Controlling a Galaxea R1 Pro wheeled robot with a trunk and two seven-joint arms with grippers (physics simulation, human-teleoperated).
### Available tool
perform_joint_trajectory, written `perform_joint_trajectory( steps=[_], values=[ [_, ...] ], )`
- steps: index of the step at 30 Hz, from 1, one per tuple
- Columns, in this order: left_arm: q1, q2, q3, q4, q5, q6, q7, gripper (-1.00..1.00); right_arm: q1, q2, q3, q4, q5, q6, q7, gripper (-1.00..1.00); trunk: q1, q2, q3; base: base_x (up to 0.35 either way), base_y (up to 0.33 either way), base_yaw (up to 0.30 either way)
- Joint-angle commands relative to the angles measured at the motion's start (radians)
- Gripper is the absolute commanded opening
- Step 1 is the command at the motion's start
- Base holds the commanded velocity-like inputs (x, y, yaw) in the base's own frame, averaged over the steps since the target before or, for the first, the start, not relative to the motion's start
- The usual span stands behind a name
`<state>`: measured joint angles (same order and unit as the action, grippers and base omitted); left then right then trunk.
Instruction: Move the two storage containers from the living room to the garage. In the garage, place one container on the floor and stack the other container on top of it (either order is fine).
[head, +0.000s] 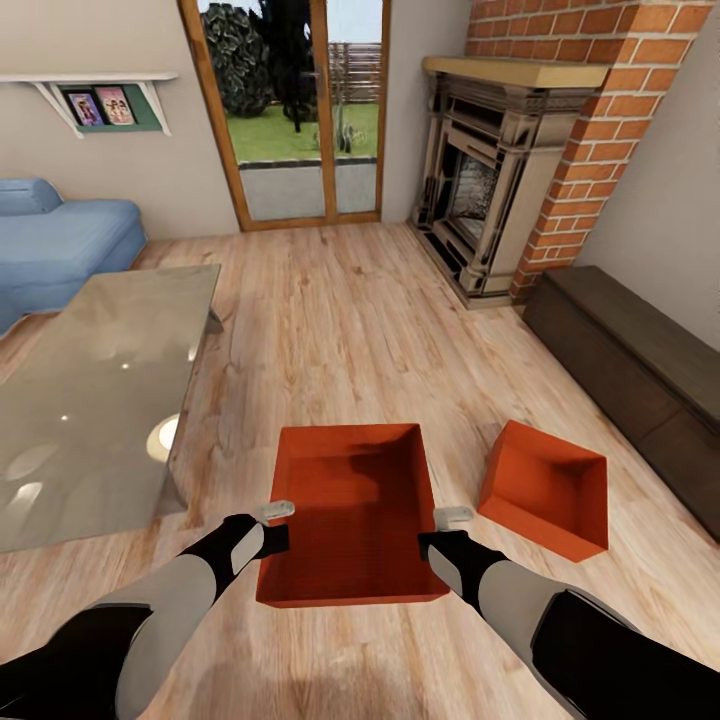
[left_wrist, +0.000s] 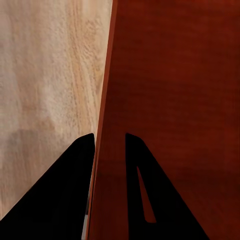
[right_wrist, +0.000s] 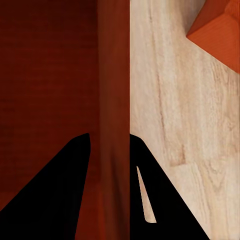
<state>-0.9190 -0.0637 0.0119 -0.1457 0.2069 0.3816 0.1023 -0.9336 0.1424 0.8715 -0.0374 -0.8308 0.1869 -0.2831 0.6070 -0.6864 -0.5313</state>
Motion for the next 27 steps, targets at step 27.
perform_joint_trajectory(
  steps=[27],
  values=[
    [0.0, -0.001, 0.014, 0.0, -0.001, 0.006, 0.01, -1.0, -0.001, 0.0, 0.017, -0.027, 0.001, 0.006, -0.004, -1.0, -0.103, 0.188, 0.117, 0.0, 0.0, 0.0]
  ],
)
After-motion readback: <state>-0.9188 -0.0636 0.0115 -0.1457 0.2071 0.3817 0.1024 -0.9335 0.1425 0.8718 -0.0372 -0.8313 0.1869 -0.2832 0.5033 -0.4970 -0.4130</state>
